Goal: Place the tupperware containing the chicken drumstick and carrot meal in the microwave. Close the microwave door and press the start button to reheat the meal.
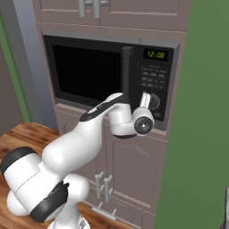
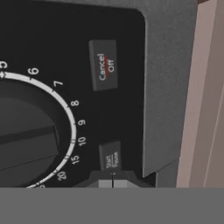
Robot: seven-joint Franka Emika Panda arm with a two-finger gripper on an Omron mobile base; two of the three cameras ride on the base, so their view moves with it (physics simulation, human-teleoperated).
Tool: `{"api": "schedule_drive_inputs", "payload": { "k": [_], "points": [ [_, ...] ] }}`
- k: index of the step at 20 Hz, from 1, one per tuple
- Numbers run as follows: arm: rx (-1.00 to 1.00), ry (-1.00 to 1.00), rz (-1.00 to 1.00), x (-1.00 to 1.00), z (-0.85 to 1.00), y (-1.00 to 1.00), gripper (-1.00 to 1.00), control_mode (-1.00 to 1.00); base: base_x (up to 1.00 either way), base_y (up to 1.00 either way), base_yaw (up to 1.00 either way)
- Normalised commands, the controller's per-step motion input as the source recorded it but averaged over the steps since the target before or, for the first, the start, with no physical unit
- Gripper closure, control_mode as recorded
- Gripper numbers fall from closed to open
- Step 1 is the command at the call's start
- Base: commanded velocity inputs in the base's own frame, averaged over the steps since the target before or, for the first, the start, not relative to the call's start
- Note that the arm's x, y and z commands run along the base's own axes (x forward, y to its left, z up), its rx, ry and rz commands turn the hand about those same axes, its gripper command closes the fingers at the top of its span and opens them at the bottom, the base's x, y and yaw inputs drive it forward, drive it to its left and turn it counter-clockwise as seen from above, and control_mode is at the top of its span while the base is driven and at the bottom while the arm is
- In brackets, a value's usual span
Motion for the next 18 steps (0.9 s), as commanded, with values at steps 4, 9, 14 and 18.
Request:
{"api": "schedule_drive_inputs", "payload": {
  "k": [4, 9, 14, 18],
  "points": [
    [-0.03, -0.01, -0.05, 0.24, -0.23, -0.03, 1.0, -1.0, 0.0, 0.0, 0.0],
    [-0.04, -0.05, -0.07, 0.27, -0.31, -0.03, 1.0, -1.0, 0.0, 0.0, 0.0],
    [-0.05, -0.1, -0.07, 0.3, -0.35, 0.0, 1.0, -1.0, 0.0, 0.0, 0.0],
    [-0.02, -0.16, -0.05, 0.2, -0.41, 0.0, 1.0, -1.0, 0.0, 0.0, 0.0]
  ]
}}
